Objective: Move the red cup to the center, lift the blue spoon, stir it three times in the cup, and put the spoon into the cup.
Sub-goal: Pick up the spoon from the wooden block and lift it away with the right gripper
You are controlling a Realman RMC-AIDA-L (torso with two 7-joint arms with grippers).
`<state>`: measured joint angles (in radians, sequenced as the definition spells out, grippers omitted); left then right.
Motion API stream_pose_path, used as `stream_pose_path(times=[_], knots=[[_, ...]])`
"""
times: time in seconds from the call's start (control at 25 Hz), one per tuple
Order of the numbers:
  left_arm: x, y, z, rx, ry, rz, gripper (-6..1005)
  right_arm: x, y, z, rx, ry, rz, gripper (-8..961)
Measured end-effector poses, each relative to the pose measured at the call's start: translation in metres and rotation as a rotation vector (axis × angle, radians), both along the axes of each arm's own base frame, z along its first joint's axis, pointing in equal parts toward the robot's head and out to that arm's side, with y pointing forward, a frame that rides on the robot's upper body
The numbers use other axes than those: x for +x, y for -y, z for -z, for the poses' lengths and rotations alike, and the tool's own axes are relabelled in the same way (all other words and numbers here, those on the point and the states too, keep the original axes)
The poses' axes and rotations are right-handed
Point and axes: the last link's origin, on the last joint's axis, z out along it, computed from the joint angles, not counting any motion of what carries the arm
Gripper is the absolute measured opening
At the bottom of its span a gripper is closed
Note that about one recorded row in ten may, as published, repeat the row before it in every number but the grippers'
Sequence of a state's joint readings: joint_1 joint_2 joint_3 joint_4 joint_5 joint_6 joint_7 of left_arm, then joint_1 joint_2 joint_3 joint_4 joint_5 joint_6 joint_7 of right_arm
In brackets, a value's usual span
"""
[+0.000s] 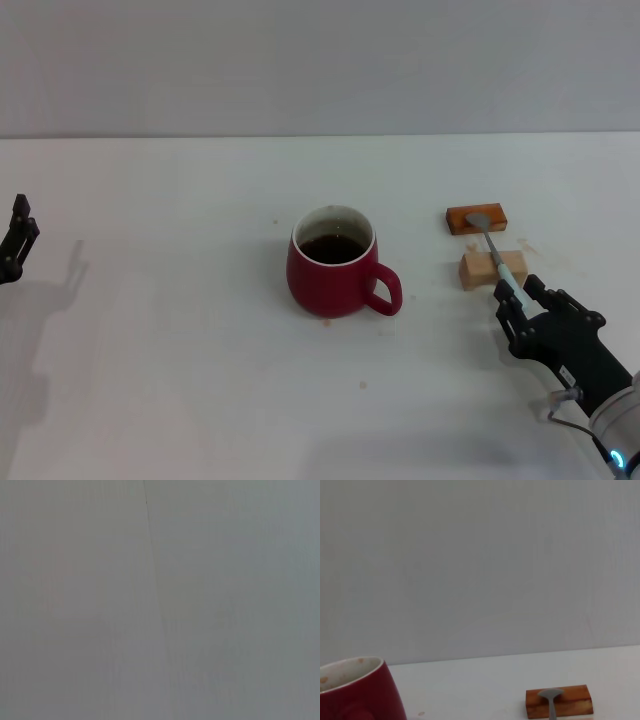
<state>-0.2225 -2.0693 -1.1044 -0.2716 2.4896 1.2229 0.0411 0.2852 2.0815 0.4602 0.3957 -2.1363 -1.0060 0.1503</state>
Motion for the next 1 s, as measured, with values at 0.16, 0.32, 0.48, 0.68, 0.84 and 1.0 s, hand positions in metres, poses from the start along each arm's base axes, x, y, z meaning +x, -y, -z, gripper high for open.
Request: stream_pose_path(times=[0.16, 0.32, 0.48, 0.68, 0.84, 1.0], knots=[[0.0004, 0.0001, -0.0003, 0.002, 0.000, 0.003, 833, -0.0003, -0.0005, 0.0000, 0.000, 0.000, -0.001, 372], [0.0003, 0.0004, -0.0005, 0.003, 0.001, 0.003, 833, -0.0004, -0.0006, 0.0002, -0.001, 0.000, -0.001, 369], [0.0000, 0.0007, -0.0005, 0.003, 0.000, 0.002, 833, -0.0005, -0.0015, 0.0015, -0.007, -0.003, 0.010, 320], [-0.0003, 0.0000, -0.0006, 0.001, -0.003, 0.002, 833, 0.0014, -0.0036, 0.0034, -0.022, 0.000, 0.032, 240], [-0.0001, 0.0004, -0.0006, 0.003, -0.001, 0.002, 833, 0.0000, -0.0042, 0.0032, -0.020, -0.004, 0.027, 178], [0.0003, 0.0006, -0.0006, 0.004, 0.001, 0.004, 833, -0.0026, -0.0035, 0.0034, -0.016, -0.005, 0.015, 144]])
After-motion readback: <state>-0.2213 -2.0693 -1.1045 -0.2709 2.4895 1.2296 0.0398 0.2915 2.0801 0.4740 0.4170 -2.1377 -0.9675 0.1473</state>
